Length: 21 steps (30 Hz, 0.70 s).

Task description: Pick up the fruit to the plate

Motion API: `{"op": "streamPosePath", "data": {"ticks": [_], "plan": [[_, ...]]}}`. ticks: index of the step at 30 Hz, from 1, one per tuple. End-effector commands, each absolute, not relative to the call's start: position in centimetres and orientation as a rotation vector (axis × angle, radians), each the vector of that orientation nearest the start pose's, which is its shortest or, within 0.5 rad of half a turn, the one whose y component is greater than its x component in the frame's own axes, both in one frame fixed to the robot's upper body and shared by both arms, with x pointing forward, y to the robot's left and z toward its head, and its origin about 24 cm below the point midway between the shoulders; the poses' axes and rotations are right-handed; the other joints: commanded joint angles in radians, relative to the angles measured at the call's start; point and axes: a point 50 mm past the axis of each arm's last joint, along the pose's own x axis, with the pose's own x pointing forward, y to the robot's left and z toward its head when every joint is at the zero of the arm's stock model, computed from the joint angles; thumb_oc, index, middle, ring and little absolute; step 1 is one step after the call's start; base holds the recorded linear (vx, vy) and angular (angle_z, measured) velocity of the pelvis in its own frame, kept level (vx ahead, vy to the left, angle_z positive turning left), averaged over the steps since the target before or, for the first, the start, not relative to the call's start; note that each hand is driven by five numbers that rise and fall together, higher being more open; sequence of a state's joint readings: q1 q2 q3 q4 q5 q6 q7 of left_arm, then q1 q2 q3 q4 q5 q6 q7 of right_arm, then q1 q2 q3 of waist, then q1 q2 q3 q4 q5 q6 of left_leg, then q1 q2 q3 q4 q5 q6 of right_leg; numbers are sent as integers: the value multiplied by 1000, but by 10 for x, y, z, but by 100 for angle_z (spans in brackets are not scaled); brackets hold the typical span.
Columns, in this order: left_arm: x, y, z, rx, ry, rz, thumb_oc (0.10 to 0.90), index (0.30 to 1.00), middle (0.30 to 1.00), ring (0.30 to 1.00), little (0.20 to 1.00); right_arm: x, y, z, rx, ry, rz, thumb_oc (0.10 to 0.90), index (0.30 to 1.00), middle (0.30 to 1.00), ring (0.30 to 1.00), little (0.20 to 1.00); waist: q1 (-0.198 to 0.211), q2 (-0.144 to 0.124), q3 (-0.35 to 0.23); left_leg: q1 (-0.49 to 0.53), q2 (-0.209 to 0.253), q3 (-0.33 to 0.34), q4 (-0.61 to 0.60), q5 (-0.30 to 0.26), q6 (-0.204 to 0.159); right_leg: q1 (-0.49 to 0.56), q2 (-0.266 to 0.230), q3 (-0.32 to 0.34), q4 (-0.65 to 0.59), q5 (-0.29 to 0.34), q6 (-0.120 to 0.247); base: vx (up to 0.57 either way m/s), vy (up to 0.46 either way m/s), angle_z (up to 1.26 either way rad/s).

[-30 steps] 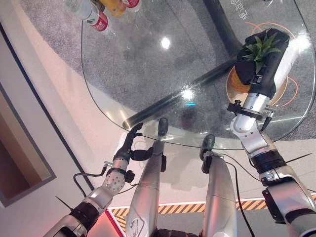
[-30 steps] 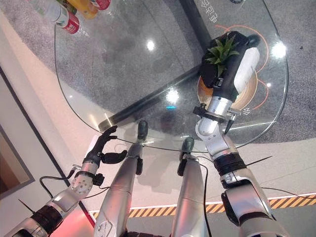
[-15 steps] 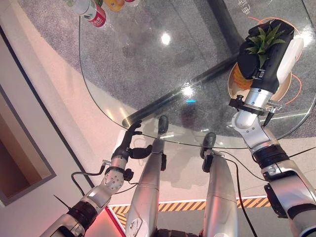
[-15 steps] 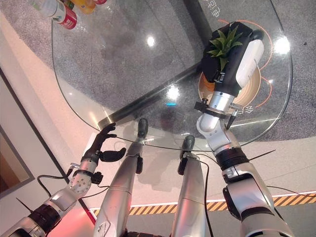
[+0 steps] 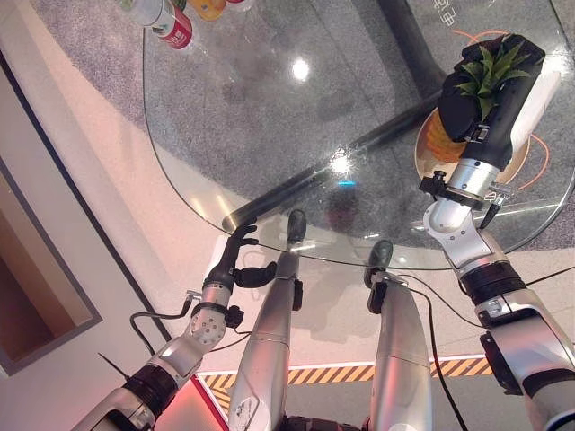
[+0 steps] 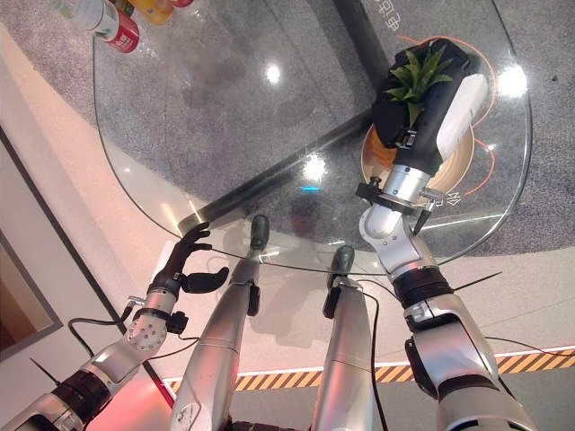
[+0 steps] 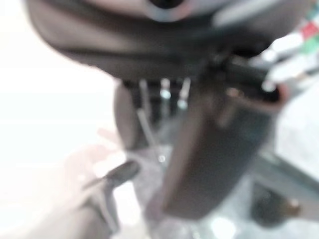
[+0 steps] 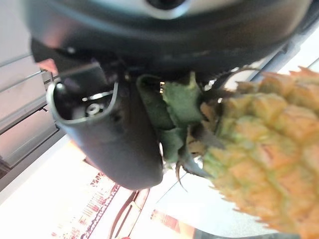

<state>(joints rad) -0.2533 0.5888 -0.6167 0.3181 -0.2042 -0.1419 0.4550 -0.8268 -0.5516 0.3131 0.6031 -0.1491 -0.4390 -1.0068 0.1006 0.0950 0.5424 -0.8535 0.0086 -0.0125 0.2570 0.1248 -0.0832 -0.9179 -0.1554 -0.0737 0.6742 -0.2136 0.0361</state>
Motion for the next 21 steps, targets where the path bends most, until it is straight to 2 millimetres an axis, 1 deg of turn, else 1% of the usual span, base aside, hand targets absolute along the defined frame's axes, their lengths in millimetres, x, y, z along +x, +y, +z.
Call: {"op": "streamPosePath", "data": {"ticks": [1,7,12,21], "plan": [[280,159,27,476,-43,-78,800,900,900,900,900,345,-218,223,-424,-932,-706,800,900,900,900,900,-49,20,-22,17,-61,80,166,-135,81,86,41,-111,-297,258,4,0,0,0],[280,164,27,481,-31,-71,800,900,900,900,900,341,-216,217,-430,-918,-698,800,900,900,900,900,-58,12,-22,43,-59,86,155,-133,79,114,45,-108,-304,257,5,0,0,0],[278,165,24,485,-25,-72,800,900,900,900,900,338,-215,218,-414,-932,-696,800,900,900,900,900,-62,10,-22,59,-58,91,145,-131,79,127,47,-108,-306,257,5,-1,0,-1],[276,174,17,500,8,-50,800,900,900,900,900,331,-210,220,-411,-965,-700,800,900,900,900,900,-71,0,-22,107,-53,98,137,-135,79,172,51,-104,-305,246,4,-1,0,0]]}}
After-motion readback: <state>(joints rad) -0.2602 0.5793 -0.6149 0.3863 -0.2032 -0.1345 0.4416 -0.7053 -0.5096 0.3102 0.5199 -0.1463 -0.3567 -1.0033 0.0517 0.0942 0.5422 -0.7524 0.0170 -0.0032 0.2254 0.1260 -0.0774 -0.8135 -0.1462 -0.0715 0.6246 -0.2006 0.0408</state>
